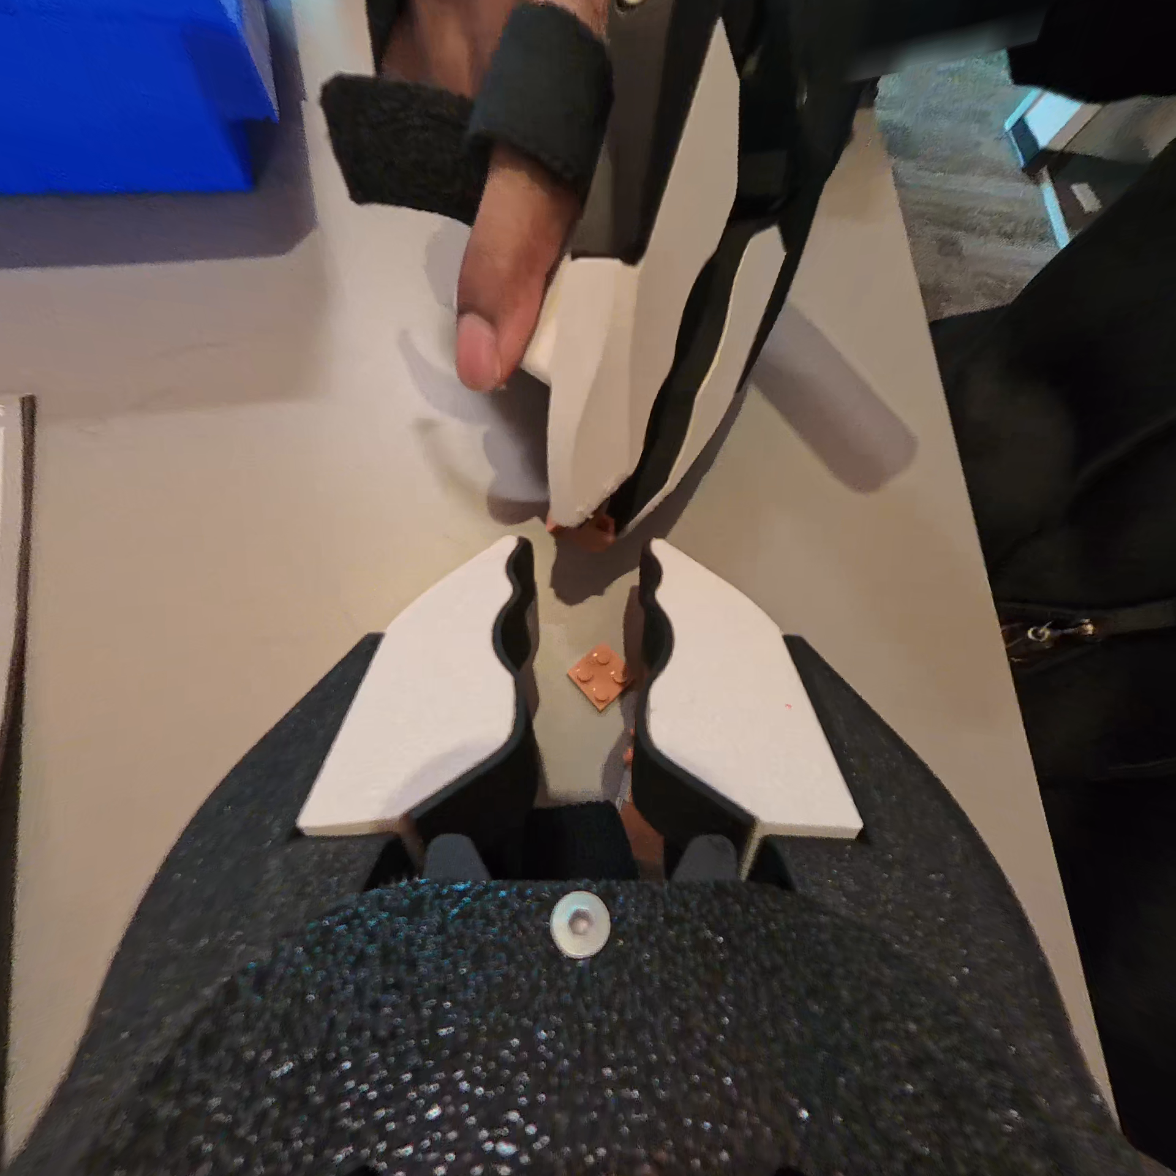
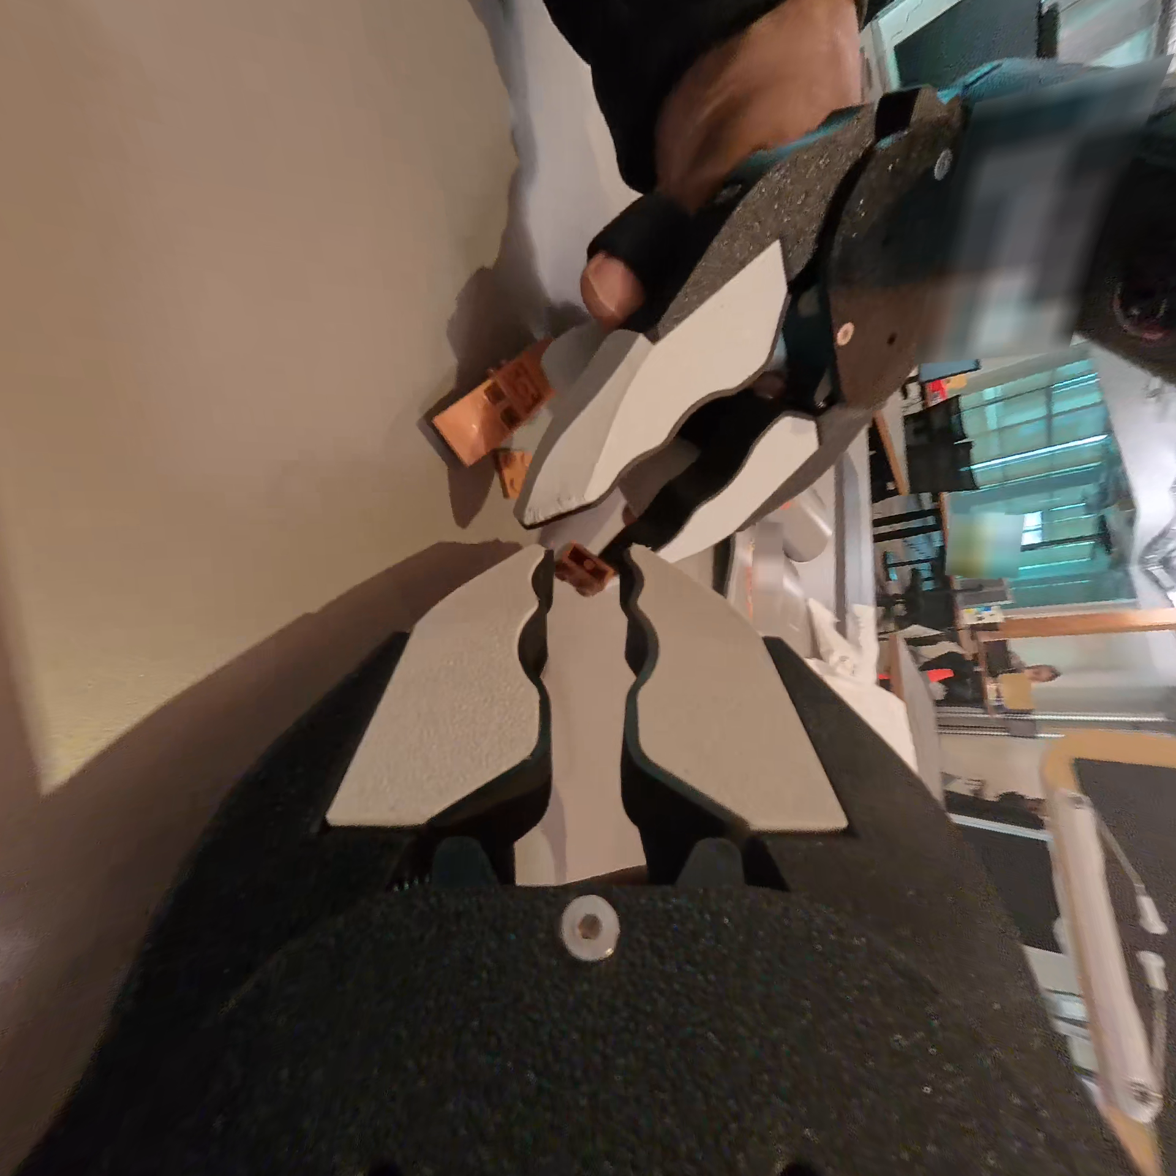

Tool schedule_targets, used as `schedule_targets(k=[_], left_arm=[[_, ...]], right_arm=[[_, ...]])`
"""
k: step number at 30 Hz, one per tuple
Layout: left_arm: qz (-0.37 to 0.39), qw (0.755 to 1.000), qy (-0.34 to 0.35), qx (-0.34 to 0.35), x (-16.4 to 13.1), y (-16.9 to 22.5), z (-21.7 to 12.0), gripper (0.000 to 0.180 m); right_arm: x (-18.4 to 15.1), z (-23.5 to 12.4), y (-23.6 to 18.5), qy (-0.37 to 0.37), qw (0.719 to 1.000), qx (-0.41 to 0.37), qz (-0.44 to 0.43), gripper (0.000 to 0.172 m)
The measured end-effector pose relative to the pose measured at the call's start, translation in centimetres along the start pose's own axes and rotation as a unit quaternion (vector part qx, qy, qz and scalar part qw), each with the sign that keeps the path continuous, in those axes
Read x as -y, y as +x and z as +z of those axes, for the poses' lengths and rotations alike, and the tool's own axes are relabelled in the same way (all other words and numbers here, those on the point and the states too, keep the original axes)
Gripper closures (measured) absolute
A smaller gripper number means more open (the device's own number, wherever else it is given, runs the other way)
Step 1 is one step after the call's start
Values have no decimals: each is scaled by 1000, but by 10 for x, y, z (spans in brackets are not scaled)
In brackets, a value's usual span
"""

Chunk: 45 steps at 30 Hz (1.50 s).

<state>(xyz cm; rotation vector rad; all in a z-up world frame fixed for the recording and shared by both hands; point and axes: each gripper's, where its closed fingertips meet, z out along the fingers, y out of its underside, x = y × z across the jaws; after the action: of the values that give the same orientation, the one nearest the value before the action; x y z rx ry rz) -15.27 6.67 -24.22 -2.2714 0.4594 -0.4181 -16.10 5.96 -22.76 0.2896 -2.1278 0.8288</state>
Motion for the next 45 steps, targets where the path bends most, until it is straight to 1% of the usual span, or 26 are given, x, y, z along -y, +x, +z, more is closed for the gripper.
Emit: schedule_targets(k=[2, 4, 7, 9, 11, 13, 17, 20, 23, 25, 26, 29, 31, 34, 36, 41, 42, 45], left_arm=[[-9, 1000, 9, -5, 1, -1, 0, 155], [-12, 1000, 18, 0, 1, -5, -1, 165], [-6, 1000, 28, 8, 1, -8, -2, 169], [13, 999, 32, 18, 2, -9, -2, 169], [56, 997, 25, 55, 1, -14, -3, 168], [113, 988, -1, 102, -3, -19, -3, 168], [222, 958, -69, 167, -10, -20, -2, 168], [264, 940, -89, 196, -6, -20, -2, 168], [301, 927, -82, 207, 0, -16, -2, 167], [319, 920, -78, 213, 1, -15, -1, 167], [323, 918, -80, 218, 1, -16, -1, 167], [316, 919, -91, 218, -4, -19, -2, 165], [285, 933, -83, 202, -5, -18, -5, 163], [216, 962, -84, 141, -16, -10, -10, 155], [187, 971, -79, 123, -20, -10, -16, 152], [118, 988, -67, 75, -27, 2, -36, 151], [117, 988, -74, 65, -30, 6, -39, 151], [151, 983, -93, 47, -38, 17, -46, 149]], right_arm=[[-2, 3, 2, 2, 1000, -14, -19, 146], [-2, 6, 3, 8, 999, -31, -30, 143], [-8, 8, -1, -9, 998, -41, -54, 137], [-10, 6, -1, -13, 998, -39, -46, 137], [-13, 3, 1, -17, 998, -42, -37, 137], [-17, 0, 3, -20, 999, -36, -8, 137], [-20, -4, 2, -15, 997, -6, 71, 140], [-16, -4, -3, -7, 994, 22, 103, 141], [-15, -4, -2, -7, 993, 23, 116, 142], [-15, -4, -1, -7, 993, 17, 119, 145], [-16, -4, 0, -10, 993, 15, 119, 149], [-23, -3, -3, -34, 993, 21, 114, 149], [-30, -3, -6, -46, 990, 35, 128, 151], [-34, -3, -5, -47, 985, 45, 159, 150], [-36, -3, -5, -51, 982, 51, 177, 150], [-36, -1, -7, -63, 969, 75, 228, 150], [-35, -1, -8, -63, 968, 78, 229, 149], [-26, 1, -12, -53, 971, 89, 215, 148]])
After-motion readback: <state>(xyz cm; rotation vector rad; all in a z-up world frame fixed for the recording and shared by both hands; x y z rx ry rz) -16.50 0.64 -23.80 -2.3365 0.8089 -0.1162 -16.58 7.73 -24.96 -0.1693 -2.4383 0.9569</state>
